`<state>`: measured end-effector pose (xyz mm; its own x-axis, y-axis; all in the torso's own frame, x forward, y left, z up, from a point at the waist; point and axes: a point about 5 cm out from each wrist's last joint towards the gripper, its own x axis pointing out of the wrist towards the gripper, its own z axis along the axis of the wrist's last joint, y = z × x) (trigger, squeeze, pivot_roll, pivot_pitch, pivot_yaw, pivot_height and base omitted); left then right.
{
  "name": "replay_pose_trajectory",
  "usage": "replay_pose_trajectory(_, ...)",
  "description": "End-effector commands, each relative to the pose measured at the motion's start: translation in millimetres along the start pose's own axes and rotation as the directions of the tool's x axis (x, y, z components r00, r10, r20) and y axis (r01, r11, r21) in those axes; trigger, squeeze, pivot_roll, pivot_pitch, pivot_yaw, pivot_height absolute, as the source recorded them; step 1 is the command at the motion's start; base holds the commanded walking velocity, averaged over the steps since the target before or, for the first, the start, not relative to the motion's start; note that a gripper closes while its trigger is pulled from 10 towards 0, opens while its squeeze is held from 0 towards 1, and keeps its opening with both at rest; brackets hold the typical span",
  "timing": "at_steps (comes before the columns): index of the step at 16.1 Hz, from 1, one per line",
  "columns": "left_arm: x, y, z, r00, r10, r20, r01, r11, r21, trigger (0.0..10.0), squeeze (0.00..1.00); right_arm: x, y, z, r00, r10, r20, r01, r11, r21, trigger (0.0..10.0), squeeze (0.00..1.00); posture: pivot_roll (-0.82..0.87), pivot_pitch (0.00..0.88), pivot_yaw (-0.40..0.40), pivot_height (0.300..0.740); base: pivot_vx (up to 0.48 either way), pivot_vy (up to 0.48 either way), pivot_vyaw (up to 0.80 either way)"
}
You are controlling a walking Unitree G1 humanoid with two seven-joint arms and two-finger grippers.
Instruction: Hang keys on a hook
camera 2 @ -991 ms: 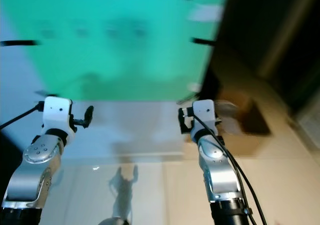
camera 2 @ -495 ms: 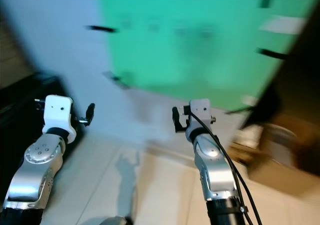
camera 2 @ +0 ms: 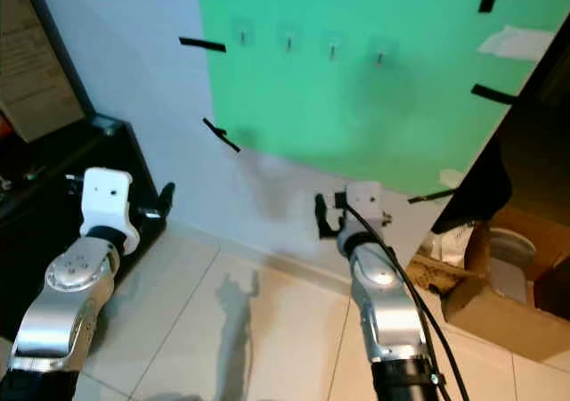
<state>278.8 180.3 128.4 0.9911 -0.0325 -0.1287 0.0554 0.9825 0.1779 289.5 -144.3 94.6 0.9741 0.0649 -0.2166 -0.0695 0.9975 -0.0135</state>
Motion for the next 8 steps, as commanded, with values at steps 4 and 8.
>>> replay_pose_trajectory(4, 0.5, 3.4, 5.7, 1.000, 0.003, 0.019, -0.003, 1.000, -0.009, 10.0, 0.00, 2.0, 0.7, 4.0, 1.000, 0.000, 0.010, 0.000, 1.000, 0.008, 10.0, 1.00, -0.05, 0.000, -0.004, 0.740, 0.408, 0.000, 0.58)
replay_pose_trajectory(8, 0.6, 4.5, 5.2, 1.000, 0.010, 0.011, -0.010, 1.000, -0.012, 10.0, 0.00, 4.3, 2.1, 5.1, 1.000, 0.004, 0.010, -0.004, 1.000, 0.008, 10.0, 1.00, -0.04, 0.000, -0.007, 0.740, 0.404, 0.000, 0.67)
